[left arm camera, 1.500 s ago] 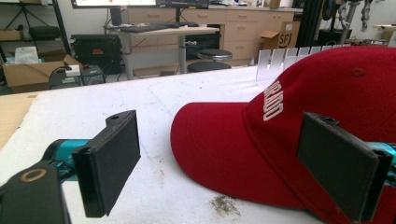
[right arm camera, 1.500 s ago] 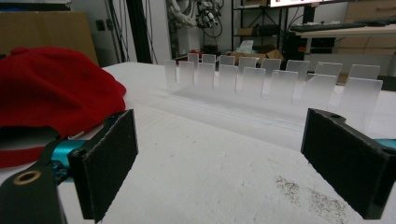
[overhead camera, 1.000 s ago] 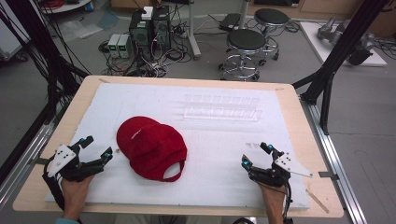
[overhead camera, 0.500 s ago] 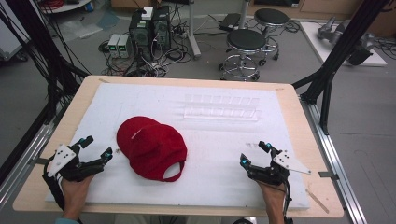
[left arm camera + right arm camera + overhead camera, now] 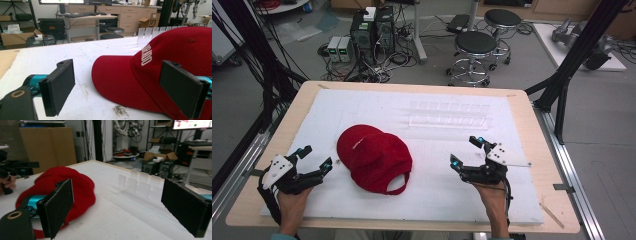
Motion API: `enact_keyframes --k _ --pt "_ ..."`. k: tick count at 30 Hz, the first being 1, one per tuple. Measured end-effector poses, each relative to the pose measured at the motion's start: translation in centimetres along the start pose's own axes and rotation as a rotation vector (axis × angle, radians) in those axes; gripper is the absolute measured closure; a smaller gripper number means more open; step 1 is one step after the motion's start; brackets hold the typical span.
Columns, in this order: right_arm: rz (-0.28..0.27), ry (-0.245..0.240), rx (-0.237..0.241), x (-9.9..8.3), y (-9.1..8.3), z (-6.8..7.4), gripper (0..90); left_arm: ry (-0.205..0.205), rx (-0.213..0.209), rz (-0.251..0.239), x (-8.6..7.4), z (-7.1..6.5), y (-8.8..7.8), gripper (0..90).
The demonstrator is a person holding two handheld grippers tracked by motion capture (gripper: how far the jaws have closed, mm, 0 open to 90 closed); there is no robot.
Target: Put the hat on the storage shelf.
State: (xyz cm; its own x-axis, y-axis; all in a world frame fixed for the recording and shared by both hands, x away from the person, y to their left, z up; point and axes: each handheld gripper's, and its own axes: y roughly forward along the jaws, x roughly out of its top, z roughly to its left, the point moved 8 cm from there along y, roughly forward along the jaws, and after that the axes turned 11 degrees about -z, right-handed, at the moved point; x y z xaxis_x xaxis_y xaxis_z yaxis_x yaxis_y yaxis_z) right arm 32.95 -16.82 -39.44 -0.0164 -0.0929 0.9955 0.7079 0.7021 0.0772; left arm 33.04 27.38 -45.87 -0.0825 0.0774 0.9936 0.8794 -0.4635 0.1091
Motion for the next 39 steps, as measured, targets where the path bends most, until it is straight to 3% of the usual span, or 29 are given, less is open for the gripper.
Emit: enact_keyframes --k 4,7,16,17,21,31,39 --pt "-0.006 0.004 0.036 0.5 1.1 1.2 9.8 -0.001 -0.001 0.001 0.0 0.0 0.0 13.8" --pt "0.006 0.005 0.095 0.4 2.6 2.8 9.9 0.0 -0.001 0.002 0.0 0.0 0.0 13.8" --pt "0.073 -0.024 0.222 0.2 6.2 6.0 9.9 -0.003 -0.001 0.003 0.0 0.0 0.0 13.8" --pt "0.101 -0.032 0.257 0.0 7.1 6.9 9.9 -0.004 -0.001 0.002 0.0 0.0 0.0 13.8" --pt "0.153 -0.049 0.32 -0.5 8.7 8.1 9.9 -0.005 -0.001 0.002 0.0 0.1 0.0 13.8" --pt "0.256 -0.059 0.417 -2.4 10.5 10.2 9.9 -0.01 -0.001 0.001 0.0 0.1 0.0 13.8" --pt "0.288 -0.018 0.417 -4.5 12.0 12.3 9.9 -0.007 -0.003 0.002 0.0 0.0 0.0 13.8"
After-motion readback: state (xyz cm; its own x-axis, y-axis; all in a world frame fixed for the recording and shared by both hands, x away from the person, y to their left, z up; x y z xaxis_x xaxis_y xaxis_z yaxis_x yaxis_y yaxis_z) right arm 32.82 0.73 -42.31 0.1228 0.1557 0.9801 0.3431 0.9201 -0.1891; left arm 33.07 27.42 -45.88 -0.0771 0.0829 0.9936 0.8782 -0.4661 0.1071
